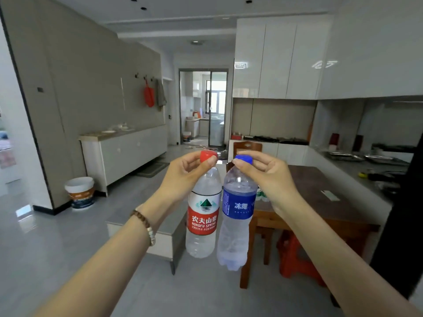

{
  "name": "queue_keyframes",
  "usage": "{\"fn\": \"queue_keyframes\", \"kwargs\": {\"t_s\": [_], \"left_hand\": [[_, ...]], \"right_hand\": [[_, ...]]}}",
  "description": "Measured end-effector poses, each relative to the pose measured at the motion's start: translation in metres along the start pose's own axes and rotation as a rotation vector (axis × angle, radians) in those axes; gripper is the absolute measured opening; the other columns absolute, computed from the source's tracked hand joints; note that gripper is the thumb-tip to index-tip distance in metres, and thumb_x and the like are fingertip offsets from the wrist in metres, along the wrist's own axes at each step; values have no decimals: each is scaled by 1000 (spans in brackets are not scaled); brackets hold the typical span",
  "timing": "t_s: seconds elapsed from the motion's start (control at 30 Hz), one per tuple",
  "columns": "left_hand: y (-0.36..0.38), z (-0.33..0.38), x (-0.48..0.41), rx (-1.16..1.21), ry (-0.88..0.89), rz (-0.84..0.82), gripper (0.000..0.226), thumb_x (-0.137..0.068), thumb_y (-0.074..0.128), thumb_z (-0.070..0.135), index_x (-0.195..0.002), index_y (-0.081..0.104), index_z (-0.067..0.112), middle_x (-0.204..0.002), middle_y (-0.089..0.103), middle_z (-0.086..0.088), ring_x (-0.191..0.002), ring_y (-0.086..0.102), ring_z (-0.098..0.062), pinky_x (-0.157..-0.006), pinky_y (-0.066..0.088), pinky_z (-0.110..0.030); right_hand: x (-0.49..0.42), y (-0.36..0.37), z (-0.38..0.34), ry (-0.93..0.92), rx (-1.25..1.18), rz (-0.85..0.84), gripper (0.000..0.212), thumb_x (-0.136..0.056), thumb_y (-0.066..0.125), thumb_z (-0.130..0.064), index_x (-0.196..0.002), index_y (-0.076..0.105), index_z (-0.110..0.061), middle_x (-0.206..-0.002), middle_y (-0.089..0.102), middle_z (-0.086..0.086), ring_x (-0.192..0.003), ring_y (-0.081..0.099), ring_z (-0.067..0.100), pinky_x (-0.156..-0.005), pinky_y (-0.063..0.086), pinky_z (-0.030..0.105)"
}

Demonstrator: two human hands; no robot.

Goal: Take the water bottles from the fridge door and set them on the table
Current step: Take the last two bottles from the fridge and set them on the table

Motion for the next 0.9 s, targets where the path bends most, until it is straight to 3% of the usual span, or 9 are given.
{"fn": "queue_keyframes", "kwargs": {"t_s": [0.17,0.4,0.47,0.57,0.67,0.77,0.9], "left_hand": [[11,-54,-79,-49,0,-28,36,-68,65,43,-101,69,28,-101,73,6,-95,68,-8,-80,51,-22],[50,-124,-206,-84,41,-146,17,-80,67,17,-95,70,25,-89,74,10,-85,69,-6,-72,52,-15],[65,-147,-239,-69,37,-188,17,-81,66,17,-96,69,24,-88,73,13,-86,69,-4,-73,53,-14],[92,-189,-289,-50,9,-255,28,-77,67,27,-103,69,19,-99,73,5,-95,68,-9,-88,54,-28],[120,-229,-340,-46,2,-359,34,-69,66,41,-100,69,26,-101,73,8,-99,67,-10,-92,51,-35],[148,-266,-390,-36,17,-442,17,-74,68,36,-91,67,38,-93,72,19,-97,65,-2,-90,50,-28],[187,-310,-455,2,-11,-540,20,-82,67,20,-100,65,28,-98,69,16,-91,64,6,-82,51,-14]], "right_hand": [[-78,-17,63,21,20,23,22,-77,74,-23,-98,68,-27,-77,72,-24,-76,67,-8,-57,49,8],[-183,-63,133,18,91,58,22,-76,75,-15,-93,68,-27,-80,73,-20,-79,69,-3,-61,50,10],[-208,-80,158,43,111,88,24,-75,76,-18,-96,68,-24,-86,74,-15,-81,70,1,-65,53,13],[-245,-108,199,85,152,139,23,-74,77,-19,-93,68,-27,-89,74,-12,-84,71,5,-69,55,17],[-279,-136,239,135,182,197,24,-72,78,-17,-91,68,-27,-89,75,-10,-86,71,11,-74,57,26],[-311,-164,277,201,210,261,28,-70,79,-15,-95,69,-22,-95,75,-2,-88,71,15,-75,57,28],[-349,-204,315,237,215,345,29,-71,78,-10,-97,69,-19,-86,76,-5,-79,71,8,-66,54,19]]}}
Point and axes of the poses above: each hand's wrist, its own x-axis away from the middle knuckle, its own y-axis out of the palm, z = x × y, the point moved 2 cm from there along -x, towards the middle knuckle
